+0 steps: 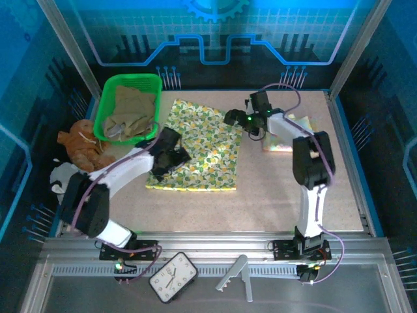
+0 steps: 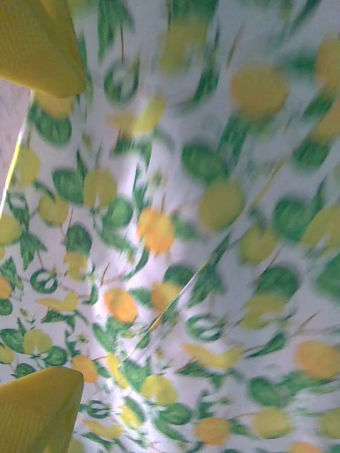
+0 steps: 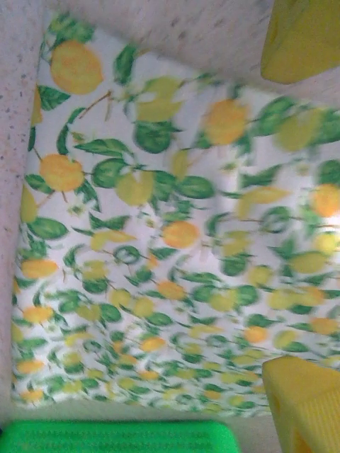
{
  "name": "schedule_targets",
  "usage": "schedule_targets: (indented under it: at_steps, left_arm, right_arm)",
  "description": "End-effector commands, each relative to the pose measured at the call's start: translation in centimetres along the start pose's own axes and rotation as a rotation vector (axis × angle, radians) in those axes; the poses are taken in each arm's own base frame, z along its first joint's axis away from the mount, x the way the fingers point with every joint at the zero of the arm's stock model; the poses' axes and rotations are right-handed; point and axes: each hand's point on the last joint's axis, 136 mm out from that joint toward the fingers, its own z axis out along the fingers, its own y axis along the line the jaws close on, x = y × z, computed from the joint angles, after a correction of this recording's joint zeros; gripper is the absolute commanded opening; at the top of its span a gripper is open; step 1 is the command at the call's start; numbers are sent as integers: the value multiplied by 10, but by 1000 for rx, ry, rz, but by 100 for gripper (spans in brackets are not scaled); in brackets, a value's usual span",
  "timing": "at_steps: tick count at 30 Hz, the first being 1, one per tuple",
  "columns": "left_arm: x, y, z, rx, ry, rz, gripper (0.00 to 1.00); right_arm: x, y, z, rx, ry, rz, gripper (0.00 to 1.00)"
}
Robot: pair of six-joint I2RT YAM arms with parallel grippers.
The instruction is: Fold and stack the skirts
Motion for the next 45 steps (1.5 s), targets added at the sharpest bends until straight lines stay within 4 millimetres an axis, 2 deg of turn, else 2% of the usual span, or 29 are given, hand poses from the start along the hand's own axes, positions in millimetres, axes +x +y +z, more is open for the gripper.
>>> schedule_targets:
  at_steps: [1,5,7,11,13,16,22,25,27,31,34,41,43,45]
  left_arm:
    - [-9,56,-5,-107,-57,-141,99]
    - [-14,87,-12,-117,-119,-253,99]
    - [-12,97,-12,-116,-128,-308,94]
    - [-5,109,-7,-100,-113,-390,84]
    - [0,109,-1,-72,-82,-422,80]
    - [7,106,11,-35,-34,-471,80]
    - [4,91,26,31,-7,-505,73]
    - [0,83,33,42,7,-483,68]
    - [0,81,36,27,21,-468,64]
    - [0,82,38,15,19,-459,47]
    - [-2,85,34,5,2,-451,37]
    - [-6,84,28,-3,-9,-411,26]
    - [-6,84,28,-5,-7,-407,22]
    - [-6,84,28,-4,-8,-403,19]
  right_arm:
    - [-3,13,-42,-3,-126,-238,100]
    - [31,9,-62,-12,-172,-372,99]
    - [43,9,-69,-9,-200,-438,95]
    - [65,24,-78,-44,-219,-589,90]
    - [77,33,-80,-51,-202,-694,87]
    - [86,41,-79,-34,-200,-785,85]
    - [104,61,-79,-103,-188,-900,84]
    - [138,78,-78,-225,-93,-1067,81]
    - [163,82,-76,-247,-18,-1197,79]
    - [207,67,-69,-246,208,-1380,77]
    - [229,49,-62,-193,337,-1492,72]
    - [252,33,-54,-151,400,-1662,61]
    - [256,25,-47,-104,421,-1723,55]
    - [256,19,-41,-80,435,-1743,53]
